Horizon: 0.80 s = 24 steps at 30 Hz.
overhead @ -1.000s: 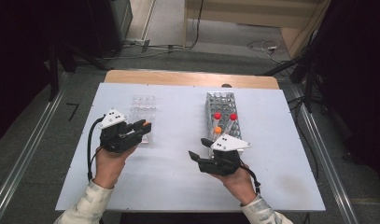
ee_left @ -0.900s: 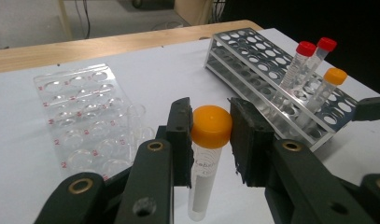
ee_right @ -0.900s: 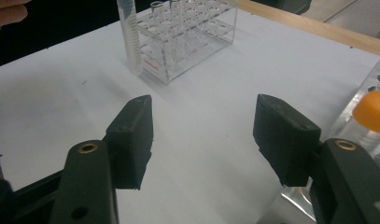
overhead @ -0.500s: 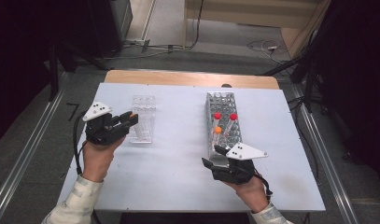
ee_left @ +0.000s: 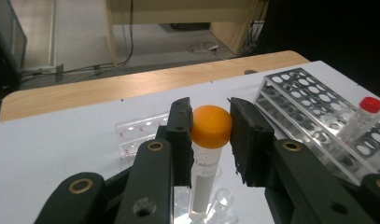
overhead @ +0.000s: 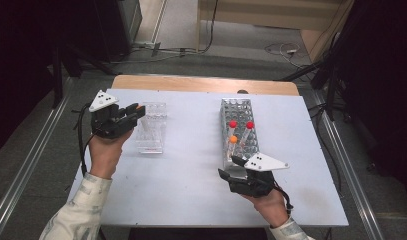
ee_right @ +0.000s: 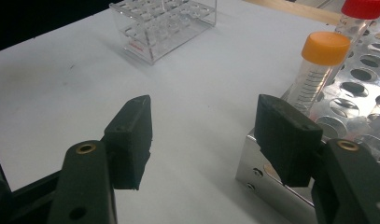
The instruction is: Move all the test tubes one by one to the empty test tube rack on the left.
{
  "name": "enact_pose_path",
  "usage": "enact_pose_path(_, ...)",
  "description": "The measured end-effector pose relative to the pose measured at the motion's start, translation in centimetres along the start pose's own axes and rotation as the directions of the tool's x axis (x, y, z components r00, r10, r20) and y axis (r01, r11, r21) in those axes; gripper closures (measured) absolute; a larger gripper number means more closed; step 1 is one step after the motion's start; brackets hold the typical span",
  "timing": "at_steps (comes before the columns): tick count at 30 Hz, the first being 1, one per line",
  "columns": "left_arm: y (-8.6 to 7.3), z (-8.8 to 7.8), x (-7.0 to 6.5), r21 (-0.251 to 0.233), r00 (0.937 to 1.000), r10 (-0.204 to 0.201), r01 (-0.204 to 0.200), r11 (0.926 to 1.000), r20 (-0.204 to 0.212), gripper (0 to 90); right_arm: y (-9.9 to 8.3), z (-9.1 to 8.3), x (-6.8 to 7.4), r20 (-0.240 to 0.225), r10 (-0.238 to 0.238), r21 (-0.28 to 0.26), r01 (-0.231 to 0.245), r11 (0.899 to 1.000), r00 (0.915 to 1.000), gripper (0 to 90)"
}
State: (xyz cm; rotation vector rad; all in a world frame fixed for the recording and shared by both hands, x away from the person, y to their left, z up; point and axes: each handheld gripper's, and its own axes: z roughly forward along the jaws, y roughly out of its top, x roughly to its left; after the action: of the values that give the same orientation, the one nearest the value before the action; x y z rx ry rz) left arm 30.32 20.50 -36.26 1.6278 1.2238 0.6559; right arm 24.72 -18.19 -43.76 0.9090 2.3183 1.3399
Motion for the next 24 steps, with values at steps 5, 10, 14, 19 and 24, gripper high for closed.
enact_pose_path(5, -0.3, 1.3, -0.1, 0.004, 0.9994, 0.014, -0.014, 0.9999, -0.033, 70.8, -0.1, -0.1, -0.2, 0.002, 0.006, -0.003, -0.006, 1.000, 1.0000, 35.8)
enact_pose_path(10, -1.5, 2.3, 0.2, -0.002, 0.9988, -0.008, 0.008, 1.0000, -0.048, 70.8, -0.1, 0.0, -0.3, -0.001, 0.008, 0.001, -0.008, 1.000, 1.0000, 35.8)
enact_pose_path(14, -2.9, 3.0, 0.0, 0.032, 0.9982, 0.010, -0.008, 0.9995, -0.059, 70.7, -0.2, 0.0, -0.4, 0.004, 0.012, 0.005, -0.012, 1.000, 0.9999, 35.8)
enact_pose_path(19, -4.6, 3.7, -0.5, 0.061, 0.9962, 0.035, -0.030, 0.9977, -0.079, 70.6, -0.2, -0.2, -0.6, 0.012, 0.019, 0.000, -0.019, 1.000, 0.9998, 35.8)
enact_pose_path(24, -5.4, 4.1, -0.6, 0.080, 0.9957, 0.036, -0.029, 0.9964, -0.085, 70.5, -0.3, 0.0, -0.5, 0.010, 0.019, 0.008, -0.019, 1.000, 0.9998, 35.8)
